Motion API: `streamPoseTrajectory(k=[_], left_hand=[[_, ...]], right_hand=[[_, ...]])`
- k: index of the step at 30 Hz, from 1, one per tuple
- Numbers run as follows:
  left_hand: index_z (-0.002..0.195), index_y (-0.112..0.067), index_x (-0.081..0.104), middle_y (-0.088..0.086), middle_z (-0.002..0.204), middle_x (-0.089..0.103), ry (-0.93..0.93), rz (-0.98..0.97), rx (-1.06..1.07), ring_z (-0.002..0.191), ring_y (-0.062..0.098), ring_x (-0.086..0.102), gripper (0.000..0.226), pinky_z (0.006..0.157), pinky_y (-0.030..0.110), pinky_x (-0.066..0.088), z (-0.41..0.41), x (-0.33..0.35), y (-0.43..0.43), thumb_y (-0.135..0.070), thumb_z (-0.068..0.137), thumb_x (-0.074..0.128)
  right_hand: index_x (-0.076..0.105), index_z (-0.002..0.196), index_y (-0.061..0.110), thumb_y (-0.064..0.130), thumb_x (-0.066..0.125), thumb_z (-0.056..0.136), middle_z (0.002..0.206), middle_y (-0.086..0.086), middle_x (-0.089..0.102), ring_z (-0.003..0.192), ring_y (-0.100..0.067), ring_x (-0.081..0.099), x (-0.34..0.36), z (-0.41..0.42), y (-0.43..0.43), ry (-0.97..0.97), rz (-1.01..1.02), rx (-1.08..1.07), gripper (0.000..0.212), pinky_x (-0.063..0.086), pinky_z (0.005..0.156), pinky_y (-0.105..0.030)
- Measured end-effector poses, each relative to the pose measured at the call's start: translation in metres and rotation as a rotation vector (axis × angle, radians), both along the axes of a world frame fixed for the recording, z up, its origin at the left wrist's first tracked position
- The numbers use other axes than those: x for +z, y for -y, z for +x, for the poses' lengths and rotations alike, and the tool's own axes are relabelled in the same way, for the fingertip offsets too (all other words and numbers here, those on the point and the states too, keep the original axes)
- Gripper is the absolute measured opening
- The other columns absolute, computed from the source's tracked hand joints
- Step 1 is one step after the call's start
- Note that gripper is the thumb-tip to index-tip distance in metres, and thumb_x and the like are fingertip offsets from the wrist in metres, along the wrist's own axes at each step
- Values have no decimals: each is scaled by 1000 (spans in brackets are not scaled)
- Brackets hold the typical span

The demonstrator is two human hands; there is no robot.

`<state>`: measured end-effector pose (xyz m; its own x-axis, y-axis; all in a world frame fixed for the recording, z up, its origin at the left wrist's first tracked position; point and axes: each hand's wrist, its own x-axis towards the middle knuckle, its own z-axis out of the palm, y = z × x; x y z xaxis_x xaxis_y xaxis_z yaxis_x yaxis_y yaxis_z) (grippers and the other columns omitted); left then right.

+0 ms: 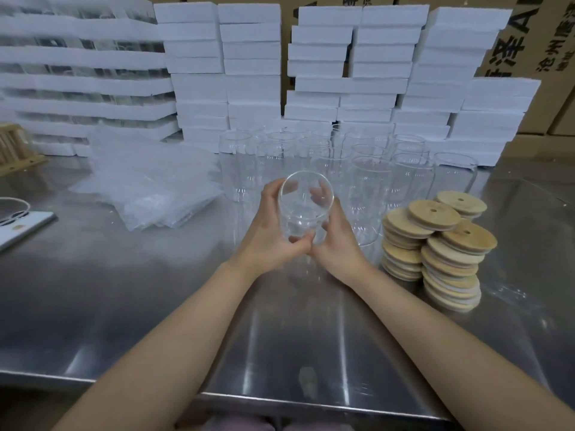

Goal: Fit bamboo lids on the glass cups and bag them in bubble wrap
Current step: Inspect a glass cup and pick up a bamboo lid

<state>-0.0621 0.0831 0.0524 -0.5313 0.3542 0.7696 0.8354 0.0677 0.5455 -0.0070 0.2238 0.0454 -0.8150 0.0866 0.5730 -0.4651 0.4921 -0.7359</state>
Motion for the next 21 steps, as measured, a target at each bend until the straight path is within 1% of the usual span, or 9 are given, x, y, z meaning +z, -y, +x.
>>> streamPoseTrajectory(k=[2, 5, 7, 9, 11, 13, 15, 18, 21], left_hand=[[137, -32, 25, 3, 137, 40, -27, -17, -26, 133, 19, 42, 82, 105, 18, 34, 2, 1, -1, -25, 71, 74], [141, -26, 22, 8, 141, 39, -9, -31, -31, 136, 18, 39, 84, 112, 28, 31, 7, 2, -1, -34, 75, 73], [142, -18, 21, 8, 143, 39, 2, -38, -32, 137, 17, 39, 87, 112, 31, 31, 9, 3, -2, -34, 75, 73], [144, -16, 20, 7, 146, 38, 39, -24, -64, 138, 17, 38, 89, 113, 32, 33, 10, 7, -1, -33, 76, 74], [144, -20, 21, 5, 149, 38, 98, 2, -142, 138, 17, 40, 87, 113, 35, 34, 11, 13, 1, -39, 78, 74], [140, -32, 25, 1, 146, 42, 239, 18, -226, 133, 14, 46, 85, 110, 35, 38, 16, 21, 1, -59, 74, 71], [135, -36, 29, 2, 140, 49, 408, 61, -313, 127, 10, 52, 87, 108, 33, 40, 22, 26, -2, -73, 66, 68], [132, -34, 31, 4, 129, 56, 517, 104, -357, 113, 8, 62, 83, 104, 35, 45, 20, 27, -4, -69, 67, 70], [136, -35, 33, -1, 122, 64, 569, 114, -318, 113, 12, 63, 60, 104, 35, 44, 14, 24, -4, -46, 84, 62]], right_hand=[[18, 137, 55, 21, 81, 72, 146, 12, 36, 136, 9, 31, 3, 3, 1, -19, -12, -4, 97, 35, 105, -12], [25, 133, 51, 16, 83, 71, 140, 19, 38, 131, 15, 33, 5, 6, 1, -57, -14, -18, 92, 33, 99, -6], [28, 131, 49, 11, 84, 71, 137, 19, 41, 129, 14, 36, 6, 7, 1, -61, -30, -11, 90, 35, 101, -13], [32, 130, 47, 12, 85, 68, 134, 14, 47, 128, 6, 43, 8, 9, 3, -46, -108, 3, 89, 43, 104, -28], [35, 129, 45, 27, 83, 65, 121, 10, 56, 114, -4, 57, 12, 12, 7, -49, -206, -1, 82, 49, 99, -33], [35, 134, 41, 42, 76, 64, 107, 6, 59, 97, -5, 61, 17, 14, 8, -39, -287, 24, 81, 53, 86, -25], [31, 137, 38, 49, 76, 65, 104, 1, 55, 95, -3, 59, 22, 16, 9, 35, -365, 113, 86, 53, 79, -23], [30, 137, 42, 73, 70, 61, 105, 0, 53, 96, -9, 64, 32, 17, 10, 232, -561, 257, 92, 55, 79, -34], [20, 149, 34, 51, 53, 84, 107, -2, 57, 94, -16, 62, 36, 17, 7, 324, -633, 331, 75, 48, 82, -38]])
